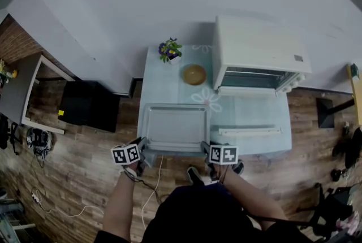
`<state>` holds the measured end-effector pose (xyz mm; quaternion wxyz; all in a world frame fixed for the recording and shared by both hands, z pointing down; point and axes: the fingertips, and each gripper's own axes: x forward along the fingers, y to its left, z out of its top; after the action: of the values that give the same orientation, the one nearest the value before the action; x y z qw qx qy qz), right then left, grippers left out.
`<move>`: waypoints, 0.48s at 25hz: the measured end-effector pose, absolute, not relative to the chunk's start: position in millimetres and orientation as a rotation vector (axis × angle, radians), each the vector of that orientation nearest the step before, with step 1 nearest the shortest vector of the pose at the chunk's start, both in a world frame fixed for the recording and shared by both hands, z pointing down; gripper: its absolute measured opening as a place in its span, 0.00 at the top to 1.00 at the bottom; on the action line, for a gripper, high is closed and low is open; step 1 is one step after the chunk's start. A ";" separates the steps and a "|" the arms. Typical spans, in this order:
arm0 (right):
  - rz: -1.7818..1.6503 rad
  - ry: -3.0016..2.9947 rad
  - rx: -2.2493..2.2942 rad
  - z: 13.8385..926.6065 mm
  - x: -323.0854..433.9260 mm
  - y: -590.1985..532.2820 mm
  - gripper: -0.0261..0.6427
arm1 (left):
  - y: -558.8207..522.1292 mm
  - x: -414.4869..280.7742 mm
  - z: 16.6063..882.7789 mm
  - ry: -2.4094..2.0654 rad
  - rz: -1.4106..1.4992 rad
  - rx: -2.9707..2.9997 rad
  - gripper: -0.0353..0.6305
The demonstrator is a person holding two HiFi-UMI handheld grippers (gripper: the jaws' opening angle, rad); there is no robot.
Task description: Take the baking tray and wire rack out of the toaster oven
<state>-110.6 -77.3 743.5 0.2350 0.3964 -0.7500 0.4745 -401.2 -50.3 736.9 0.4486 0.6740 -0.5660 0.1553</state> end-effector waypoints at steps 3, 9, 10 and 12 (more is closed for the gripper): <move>1.233 -2.034 1.093 743.7 -108.8 -75.9 0.71 | -48.3 -403.5 740.7 -1.447 0.412 1.651 0.82; 1.148 -2.033 1.137 724.8 -106.4 -76.6 0.66 | -52.2 -427.0 723.1 -1.628 0.308 1.597 0.67; 1.152 -2.050 1.135 718.2 -107.4 -76.1 0.66 | -53.6 -432.1 713.9 -1.677 0.302 1.597 0.67; 1.187 -2.109 1.130 701.8 -109.5 -77.4 0.68 | -60.1 -439.1 691.5 -1.776 0.282 1.606 0.67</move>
<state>-109.5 -77.4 701.8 0.2334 0.4113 -0.7678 0.4323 -439.1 -60.1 691.5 0.3573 0.6222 -0.6879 0.1092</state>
